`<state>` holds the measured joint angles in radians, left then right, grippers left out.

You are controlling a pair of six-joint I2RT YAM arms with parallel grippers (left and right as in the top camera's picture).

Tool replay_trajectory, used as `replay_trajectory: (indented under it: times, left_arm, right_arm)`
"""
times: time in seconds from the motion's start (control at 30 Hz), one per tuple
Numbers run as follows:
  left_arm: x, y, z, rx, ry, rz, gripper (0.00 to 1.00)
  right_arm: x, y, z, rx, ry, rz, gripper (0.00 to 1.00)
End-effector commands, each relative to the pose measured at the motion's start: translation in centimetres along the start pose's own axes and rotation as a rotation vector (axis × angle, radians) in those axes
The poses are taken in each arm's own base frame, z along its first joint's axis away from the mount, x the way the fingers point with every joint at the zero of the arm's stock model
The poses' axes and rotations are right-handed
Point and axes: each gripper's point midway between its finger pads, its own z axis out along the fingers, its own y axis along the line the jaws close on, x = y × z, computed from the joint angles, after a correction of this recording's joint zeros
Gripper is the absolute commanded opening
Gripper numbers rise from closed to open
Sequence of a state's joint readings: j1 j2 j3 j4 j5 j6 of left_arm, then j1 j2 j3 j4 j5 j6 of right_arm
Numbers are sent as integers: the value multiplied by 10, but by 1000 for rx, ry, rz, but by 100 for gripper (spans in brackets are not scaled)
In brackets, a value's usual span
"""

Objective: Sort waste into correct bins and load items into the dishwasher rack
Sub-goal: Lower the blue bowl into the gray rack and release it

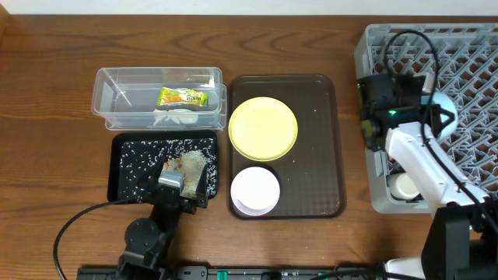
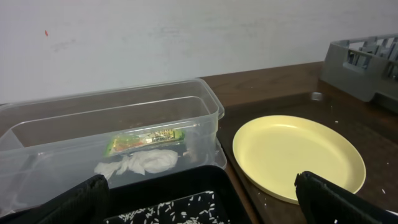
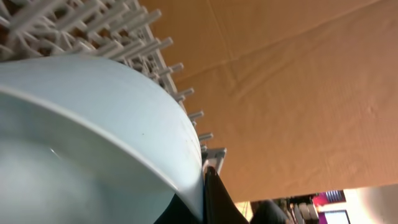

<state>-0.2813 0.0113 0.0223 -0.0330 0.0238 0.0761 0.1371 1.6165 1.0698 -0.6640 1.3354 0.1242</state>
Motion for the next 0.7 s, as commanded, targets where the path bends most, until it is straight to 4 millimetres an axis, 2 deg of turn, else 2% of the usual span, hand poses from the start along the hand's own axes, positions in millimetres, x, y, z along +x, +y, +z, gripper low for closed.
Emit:
replay_trajectory:
  times: [0.0, 0.2, 0.3, 0.47, 0.67]
  left_arm:
    - [17, 2, 1, -11, 49, 2, 97]
    - [17, 2, 1, -11, 50, 3, 97]
    - [17, 2, 1, -11, 49, 2, 97]
    - [17, 2, 1, -11, 49, 2, 97]
    - [17, 2, 1, -11, 49, 2, 97]
  right_arm:
    - [10, -3, 19, 0, 58, 5, 1]
    - [16, -4, 34, -16, 101, 48, 1]
    - [17, 7, 35, -82, 109, 51, 1]
    - [19, 25, 26, -172, 108, 18, 1]
    - [14, 32, 7, -191, 62, -29, 1]
